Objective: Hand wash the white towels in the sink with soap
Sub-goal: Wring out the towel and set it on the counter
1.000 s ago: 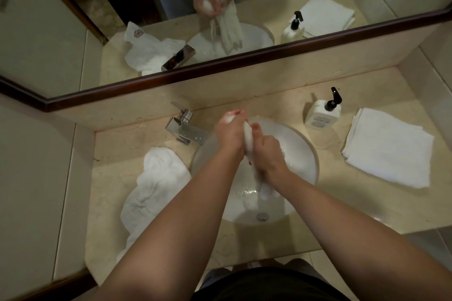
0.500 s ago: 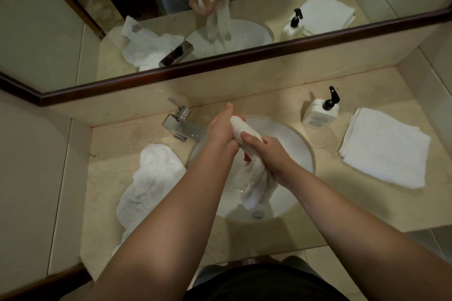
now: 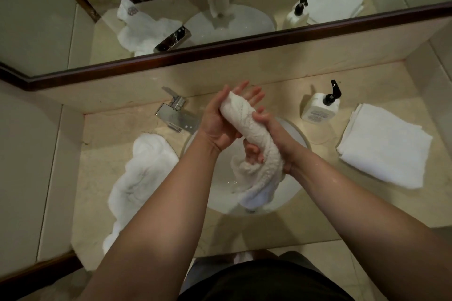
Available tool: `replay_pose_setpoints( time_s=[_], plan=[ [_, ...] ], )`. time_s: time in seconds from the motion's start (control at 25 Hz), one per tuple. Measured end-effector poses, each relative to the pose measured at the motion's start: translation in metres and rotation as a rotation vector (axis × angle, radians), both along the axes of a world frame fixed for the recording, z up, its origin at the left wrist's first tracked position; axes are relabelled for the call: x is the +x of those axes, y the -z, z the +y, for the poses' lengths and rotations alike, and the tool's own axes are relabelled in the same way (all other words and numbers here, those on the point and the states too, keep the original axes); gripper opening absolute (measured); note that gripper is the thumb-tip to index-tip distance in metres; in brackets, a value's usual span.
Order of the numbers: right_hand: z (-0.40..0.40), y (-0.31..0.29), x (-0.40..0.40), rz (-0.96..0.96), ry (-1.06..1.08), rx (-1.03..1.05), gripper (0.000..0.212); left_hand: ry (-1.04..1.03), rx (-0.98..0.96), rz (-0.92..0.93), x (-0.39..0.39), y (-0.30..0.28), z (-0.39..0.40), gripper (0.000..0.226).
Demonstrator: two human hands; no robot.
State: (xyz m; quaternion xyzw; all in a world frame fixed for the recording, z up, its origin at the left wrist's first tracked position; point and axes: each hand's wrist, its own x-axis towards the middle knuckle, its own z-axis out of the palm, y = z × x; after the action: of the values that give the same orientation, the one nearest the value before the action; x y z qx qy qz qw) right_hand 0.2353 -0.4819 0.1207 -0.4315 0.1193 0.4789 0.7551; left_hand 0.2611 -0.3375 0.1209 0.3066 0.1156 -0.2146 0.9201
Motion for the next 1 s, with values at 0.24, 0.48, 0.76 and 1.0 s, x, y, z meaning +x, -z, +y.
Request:
replay_pose_setpoints(
  time_s=[0.24, 0.48, 0.76, 1.0],
  plan=[
    [-0.002, -0.004, -0.007, -0.002, 0.089, -0.003, 0.068, -0.042, 0.203, 0.003, 0.007, -0.013, -0.013, 0.029],
    [0.015, 0.008, -0.015, -0.426, 0.214, -0.624, 0.075, -0.295, 0.343, 0.220, -0.003, -0.003, -0.030, 0.021],
    [0.022, 0.023, -0.028, -0.602, 0.235, -0.831, 0.073, -0.394, 0.607, 0.337, -0.009, -0.004, -0.034, 0.022],
    [0.023, 0.013, -0.026, -0.433, 0.135, -0.715, 0.071, -0.461, 0.697, 0.410, -0.014, 0.002, -0.027, 0.017]
  ],
)
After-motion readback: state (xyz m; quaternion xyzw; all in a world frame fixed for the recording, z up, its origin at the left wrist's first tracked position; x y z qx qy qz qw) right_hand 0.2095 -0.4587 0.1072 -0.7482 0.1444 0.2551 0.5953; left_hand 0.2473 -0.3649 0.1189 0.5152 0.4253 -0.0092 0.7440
